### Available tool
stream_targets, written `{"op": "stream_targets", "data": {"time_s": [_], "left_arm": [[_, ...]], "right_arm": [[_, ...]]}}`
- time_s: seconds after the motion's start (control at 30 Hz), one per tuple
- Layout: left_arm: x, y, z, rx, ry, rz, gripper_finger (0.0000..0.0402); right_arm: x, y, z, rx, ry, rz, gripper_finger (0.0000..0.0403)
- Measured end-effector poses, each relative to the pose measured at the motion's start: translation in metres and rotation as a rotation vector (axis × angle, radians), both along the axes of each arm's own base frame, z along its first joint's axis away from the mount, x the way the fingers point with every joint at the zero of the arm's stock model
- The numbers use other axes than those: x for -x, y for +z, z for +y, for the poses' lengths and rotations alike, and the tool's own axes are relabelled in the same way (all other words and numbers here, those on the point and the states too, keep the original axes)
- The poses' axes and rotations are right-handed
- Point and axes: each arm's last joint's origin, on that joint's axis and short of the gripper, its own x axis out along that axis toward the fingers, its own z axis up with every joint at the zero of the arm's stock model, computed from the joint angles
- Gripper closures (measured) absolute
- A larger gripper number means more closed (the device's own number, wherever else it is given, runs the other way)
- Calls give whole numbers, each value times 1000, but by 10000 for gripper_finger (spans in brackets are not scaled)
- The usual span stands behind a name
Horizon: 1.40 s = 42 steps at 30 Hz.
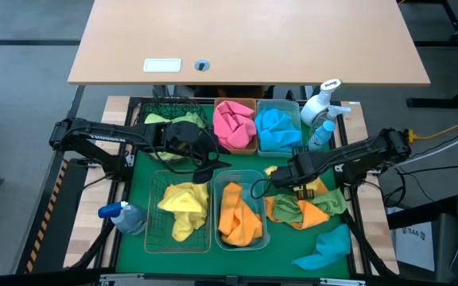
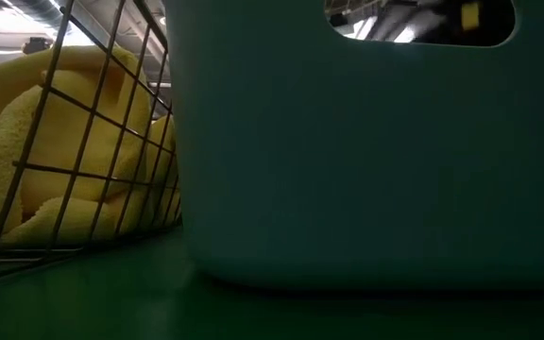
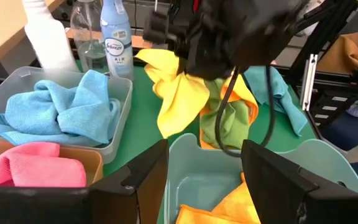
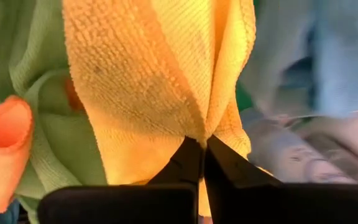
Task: Sort microfiber towel by color & place in baskets
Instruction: Put the yellow towel into the gold wire basket
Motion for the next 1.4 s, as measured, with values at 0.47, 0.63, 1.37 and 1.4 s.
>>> {"op": "stream_targets", "data": {"time_s": [0.47, 0.63, 1.37, 1.4], "left_arm": [[-2, 4, 0, -1, 1, -42, 206], [-3, 7, 0, -92, -40, -80, 206], [-27, -6, -20, -246, -142, -138, 206], [-28, -7, -19, -254, -125, -136, 206]], "right_arm": [[-33, 91, 3, 92, 125, -447, 399], [-47, 103, 6, 81, 212, -605, 395], [-79, 128, 15, 83, 405, -973, 393], [-79, 128, 15, 73, 409, -976, 393]]}}
